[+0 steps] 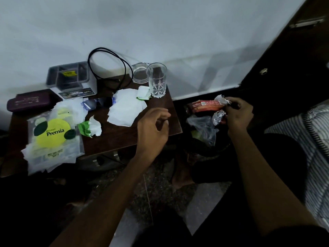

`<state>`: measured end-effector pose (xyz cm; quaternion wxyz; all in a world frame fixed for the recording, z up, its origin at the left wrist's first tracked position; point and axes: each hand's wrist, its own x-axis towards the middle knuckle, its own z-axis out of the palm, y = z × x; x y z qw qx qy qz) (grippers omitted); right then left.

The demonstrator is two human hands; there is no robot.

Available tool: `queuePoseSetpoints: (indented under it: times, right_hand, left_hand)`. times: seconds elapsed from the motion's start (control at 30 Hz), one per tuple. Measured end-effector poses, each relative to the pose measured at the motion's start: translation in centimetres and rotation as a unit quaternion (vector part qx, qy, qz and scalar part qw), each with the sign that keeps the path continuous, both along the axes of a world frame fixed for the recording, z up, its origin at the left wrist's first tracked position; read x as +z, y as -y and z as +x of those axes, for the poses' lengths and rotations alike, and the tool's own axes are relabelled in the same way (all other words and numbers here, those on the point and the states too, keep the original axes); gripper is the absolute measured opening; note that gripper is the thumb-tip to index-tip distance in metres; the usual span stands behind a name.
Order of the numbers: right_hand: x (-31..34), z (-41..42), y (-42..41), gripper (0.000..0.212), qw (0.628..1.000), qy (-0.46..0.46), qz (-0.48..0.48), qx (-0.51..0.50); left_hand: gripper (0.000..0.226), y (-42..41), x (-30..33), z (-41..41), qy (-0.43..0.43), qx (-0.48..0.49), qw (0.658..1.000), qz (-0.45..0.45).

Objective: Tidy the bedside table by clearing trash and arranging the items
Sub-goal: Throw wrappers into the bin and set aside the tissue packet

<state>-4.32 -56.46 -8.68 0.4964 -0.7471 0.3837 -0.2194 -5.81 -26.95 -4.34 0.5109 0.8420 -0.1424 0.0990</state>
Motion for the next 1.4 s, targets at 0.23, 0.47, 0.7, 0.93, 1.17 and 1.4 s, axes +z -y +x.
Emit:
queuePoseSetpoints:
  times: [0.23,0.47,0.7,0.93,1.17,1.4]
  right_hand:
    - [-2.5,-0.6,-1.1,0.053,0.990,-0.110,-0.007,0.087]
    - [-1.5,0.2,-2.1,0.056,0.990,-0.086,0.115,-0.016]
    - [6.3,-0.1,-12.7,0.032,0.973,0.112,-0.137,0.147]
    - [4.8,1.2,-25.1,0.033,0.875,0.088,-0.246,0.409]
    - [1.9,4.3,-29.2,0.039,0.816,-0.035,-0.306,0.489]
    - [1.1,4.0,-30.3,0.042,0.796,-0.076,-0.339,0.496]
  left_hand:
    - [0.022,-1.2,0.5,-0.1,0.008,0.013,1.000,0.013]
    - [0.025,-7.6,0.5,0.1,-0.002,0.089,0.996,0.028]
    - [0.022,-16.3,0.6,1.1,-0.014,0.259,0.965,0.022]
    - [0.026,-23.7,0.1,0.8,-0.024,0.350,0.936,0.025]
    - [0.043,-31.5,-1.0,-1.6,-0.049,0.463,0.885,-0.003]
    - [0.071,-33.2,-3.1,-2.9,-0.185,0.476,0.854,0.103]
